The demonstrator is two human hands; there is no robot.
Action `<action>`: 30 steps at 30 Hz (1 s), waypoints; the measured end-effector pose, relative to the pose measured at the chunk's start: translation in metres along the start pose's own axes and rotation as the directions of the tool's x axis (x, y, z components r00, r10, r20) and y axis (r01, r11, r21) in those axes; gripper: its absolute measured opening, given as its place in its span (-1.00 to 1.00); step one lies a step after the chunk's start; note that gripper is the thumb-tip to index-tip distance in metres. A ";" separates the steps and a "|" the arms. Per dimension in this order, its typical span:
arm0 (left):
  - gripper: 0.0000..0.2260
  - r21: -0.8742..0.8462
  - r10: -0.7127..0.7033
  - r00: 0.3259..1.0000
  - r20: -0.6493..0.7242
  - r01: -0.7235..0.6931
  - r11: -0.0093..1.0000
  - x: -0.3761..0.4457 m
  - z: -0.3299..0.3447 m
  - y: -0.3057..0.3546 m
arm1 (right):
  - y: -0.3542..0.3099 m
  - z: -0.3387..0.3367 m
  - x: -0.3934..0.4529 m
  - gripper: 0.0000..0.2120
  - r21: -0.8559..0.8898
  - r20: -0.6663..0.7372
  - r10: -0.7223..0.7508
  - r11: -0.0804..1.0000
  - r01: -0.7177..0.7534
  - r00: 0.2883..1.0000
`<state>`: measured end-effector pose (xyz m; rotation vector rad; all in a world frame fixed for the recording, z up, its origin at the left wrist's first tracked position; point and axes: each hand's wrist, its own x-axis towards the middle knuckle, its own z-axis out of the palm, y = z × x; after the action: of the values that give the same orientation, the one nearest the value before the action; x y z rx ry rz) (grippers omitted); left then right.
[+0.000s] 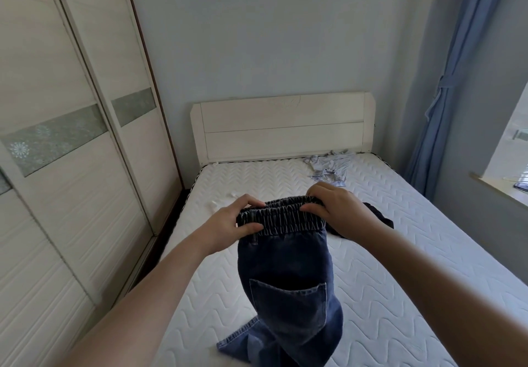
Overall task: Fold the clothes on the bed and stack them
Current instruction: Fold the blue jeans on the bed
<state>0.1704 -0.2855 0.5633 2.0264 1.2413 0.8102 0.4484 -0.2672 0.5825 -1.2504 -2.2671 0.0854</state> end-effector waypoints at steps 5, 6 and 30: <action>-0.71 0.021 -0.020 0.999 -0.031 0.020 1.000 0.004 0.001 -0.009 | 0.001 0.001 0.006 -0.58 0.007 0.032 0.004 1.000 -0.004 0.999; -0.73 0.038 -0.004 0.998 -0.070 0.006 0.999 0.005 0.001 -0.011 | 0.001 0.001 0.006 -0.56 0.001 0.057 -0.001 1.000 0.001 0.998; -0.20 0.519 -0.103 0.982 0.159 0.005 0.855 0.049 -0.008 0.042 | -0.010 0.026 0.012 -0.42 0.643 -0.056 0.333 0.733 -0.222 0.941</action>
<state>0.2049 -0.2550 0.6090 2.4032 1.5176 0.2583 0.4236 -0.2579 0.5688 -1.1471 -1.6592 0.7627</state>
